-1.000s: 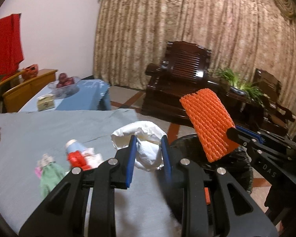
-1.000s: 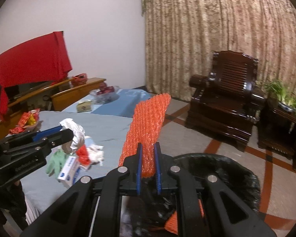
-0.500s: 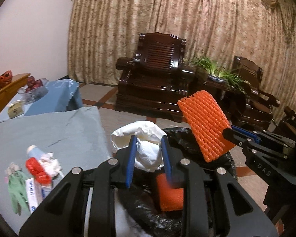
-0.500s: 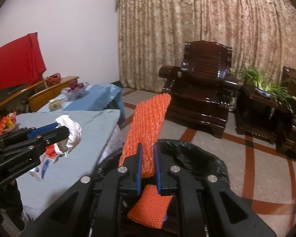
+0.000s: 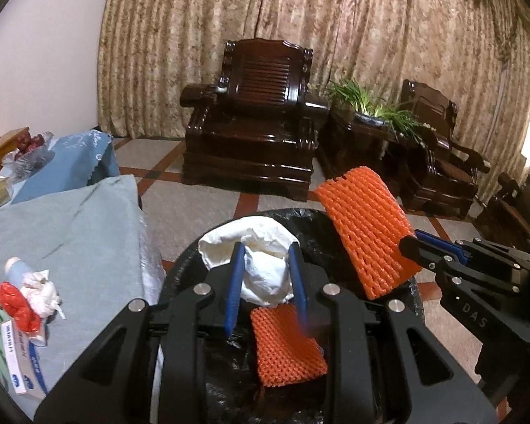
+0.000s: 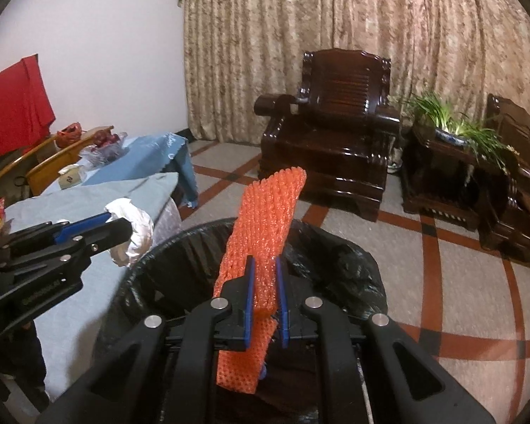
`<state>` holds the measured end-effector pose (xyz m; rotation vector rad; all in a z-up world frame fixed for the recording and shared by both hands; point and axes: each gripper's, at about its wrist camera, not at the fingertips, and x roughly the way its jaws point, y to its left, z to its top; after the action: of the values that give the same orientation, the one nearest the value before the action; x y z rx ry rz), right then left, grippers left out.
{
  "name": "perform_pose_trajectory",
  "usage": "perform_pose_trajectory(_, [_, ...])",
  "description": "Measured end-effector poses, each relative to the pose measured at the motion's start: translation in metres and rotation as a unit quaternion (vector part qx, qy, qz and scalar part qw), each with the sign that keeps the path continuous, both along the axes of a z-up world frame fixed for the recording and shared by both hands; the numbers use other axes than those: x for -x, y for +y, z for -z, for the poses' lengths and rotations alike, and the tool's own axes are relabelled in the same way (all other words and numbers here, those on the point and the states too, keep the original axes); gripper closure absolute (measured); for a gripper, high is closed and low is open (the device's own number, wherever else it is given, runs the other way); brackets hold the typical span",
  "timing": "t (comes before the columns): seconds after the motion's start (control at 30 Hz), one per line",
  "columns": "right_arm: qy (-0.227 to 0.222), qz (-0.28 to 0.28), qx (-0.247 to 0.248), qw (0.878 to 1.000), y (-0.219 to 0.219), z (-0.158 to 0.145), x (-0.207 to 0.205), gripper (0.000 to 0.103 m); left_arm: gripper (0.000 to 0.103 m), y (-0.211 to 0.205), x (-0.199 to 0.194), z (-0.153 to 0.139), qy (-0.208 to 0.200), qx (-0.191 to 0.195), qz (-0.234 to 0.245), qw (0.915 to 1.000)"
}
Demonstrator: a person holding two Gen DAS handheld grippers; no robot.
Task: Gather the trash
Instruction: 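Move both tools over the bin and release the tissue and foam net, then grasp the white alcohol-pad box with the right tool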
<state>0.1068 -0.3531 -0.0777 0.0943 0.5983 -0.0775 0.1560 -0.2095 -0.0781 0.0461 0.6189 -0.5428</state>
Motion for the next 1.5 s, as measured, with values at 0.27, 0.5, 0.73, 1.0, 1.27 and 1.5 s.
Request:
perform_pose_trajectory(0.27, [0.034, 0.015, 0.009, 0.999, -0.008, 0.024, -0.004, 0.080, 0.056, -0.005, -0.011, 0.020, 0.027, 0.003, 0.023, 0.9994])
perform_pose_trajectory(0.5, [0.018, 0.024, 0.010, 0.999, -0.005, 0.019, 0.007, 0.020, 0.021, 0.028, -0.006, 0.012, 0.012, 0.010, -0.011, 0.9998])
perform_pose_trajectory(0.73, [-0.024, -0.015, 0.007, 1.000, 0.028, -0.006, 0.012, 0.006, 0.009, 0.089, 0.013, -0.012, -0.022, 0.000, -0.079, 0.9966])
perform_pose_trajectory(1.0, [-0.047, -0.076, -0.012, 0.996, 0.087, -0.022, 0.000, 0.006, 0.009, 0.165, 0.035, -0.026, -0.028, 0.000, -0.161, 0.9865])
perform_pose_trajectory(1.27, [-0.050, -0.138, -0.025, 0.989, 0.154, -0.018, -0.016, 0.006, 0.009, 0.238, 0.056, -0.023, -0.031, -0.021, -0.239, 0.9702])
perform_pose_trajectory(1.5, [-0.046, -0.177, -0.029, 0.983, 0.214, -0.006, -0.026, 0.006, 0.009, 0.296, 0.069, -0.012, -0.025, -0.031, -0.292, 0.9556])
